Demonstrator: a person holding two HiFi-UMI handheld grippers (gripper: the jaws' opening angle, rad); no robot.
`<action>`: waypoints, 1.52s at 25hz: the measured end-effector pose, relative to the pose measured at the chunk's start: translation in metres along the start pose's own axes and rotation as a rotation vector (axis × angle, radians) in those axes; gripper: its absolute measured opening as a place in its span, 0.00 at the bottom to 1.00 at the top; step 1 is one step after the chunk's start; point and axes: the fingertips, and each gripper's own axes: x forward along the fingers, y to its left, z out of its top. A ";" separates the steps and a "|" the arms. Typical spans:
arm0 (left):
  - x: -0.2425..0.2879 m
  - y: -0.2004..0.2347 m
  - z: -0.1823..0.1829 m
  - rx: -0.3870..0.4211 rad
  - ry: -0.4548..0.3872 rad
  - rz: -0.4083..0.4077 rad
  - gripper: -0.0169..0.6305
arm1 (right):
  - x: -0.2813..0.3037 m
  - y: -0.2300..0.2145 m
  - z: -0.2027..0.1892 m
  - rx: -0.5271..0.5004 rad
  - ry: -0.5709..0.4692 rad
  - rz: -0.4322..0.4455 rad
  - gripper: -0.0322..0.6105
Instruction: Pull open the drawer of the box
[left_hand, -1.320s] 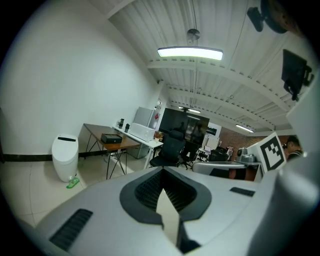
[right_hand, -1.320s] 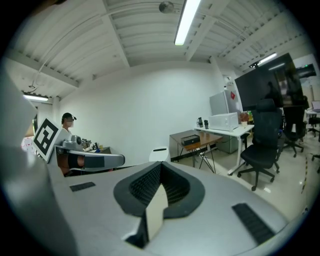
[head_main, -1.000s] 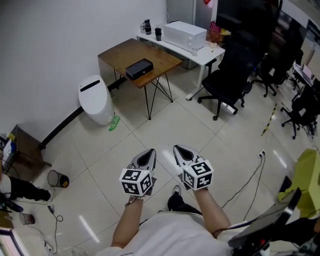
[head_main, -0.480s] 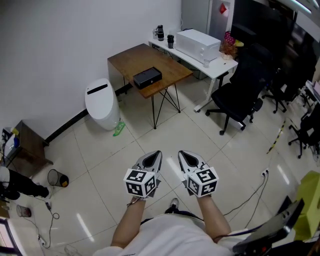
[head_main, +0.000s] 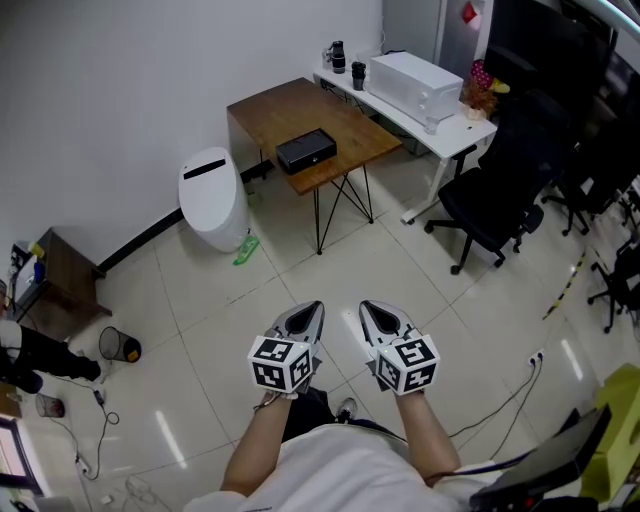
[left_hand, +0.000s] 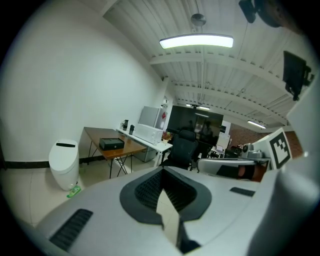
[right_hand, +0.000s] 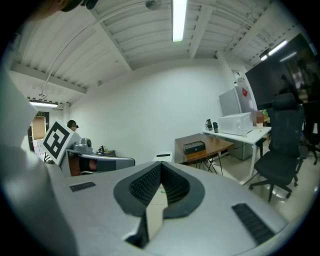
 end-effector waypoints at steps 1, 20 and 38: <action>0.004 0.003 0.001 -0.001 0.001 0.006 0.03 | 0.003 -0.004 0.000 0.004 0.003 -0.002 0.03; 0.118 0.089 0.053 -0.013 0.015 -0.032 0.03 | 0.120 -0.085 0.035 0.021 0.015 -0.044 0.03; 0.195 0.174 0.089 -0.020 0.041 -0.028 0.03 | 0.226 -0.135 0.066 0.031 0.046 -0.119 0.03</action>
